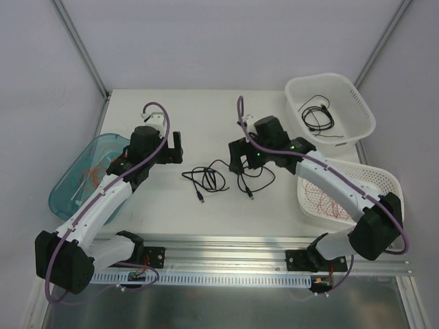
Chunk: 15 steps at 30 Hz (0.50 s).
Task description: Untangle the cables
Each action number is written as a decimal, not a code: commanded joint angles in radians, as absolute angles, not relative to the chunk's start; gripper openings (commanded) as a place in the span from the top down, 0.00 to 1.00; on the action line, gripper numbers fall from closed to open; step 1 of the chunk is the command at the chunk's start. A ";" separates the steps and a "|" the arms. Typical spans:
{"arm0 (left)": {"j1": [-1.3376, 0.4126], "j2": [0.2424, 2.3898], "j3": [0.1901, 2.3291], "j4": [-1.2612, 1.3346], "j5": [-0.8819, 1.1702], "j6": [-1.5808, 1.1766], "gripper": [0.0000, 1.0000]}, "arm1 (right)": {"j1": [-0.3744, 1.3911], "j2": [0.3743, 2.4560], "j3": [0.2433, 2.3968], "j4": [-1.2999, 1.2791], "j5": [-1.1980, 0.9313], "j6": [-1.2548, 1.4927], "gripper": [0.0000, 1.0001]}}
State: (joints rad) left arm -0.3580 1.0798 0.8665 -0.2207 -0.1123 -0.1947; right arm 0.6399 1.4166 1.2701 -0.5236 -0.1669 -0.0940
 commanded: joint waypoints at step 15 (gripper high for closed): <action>-0.282 1.117 0.868 -0.189 -0.166 -0.248 0.01 | 0.997 1.649 1.172 -0.025 -0.023 0.141 0.37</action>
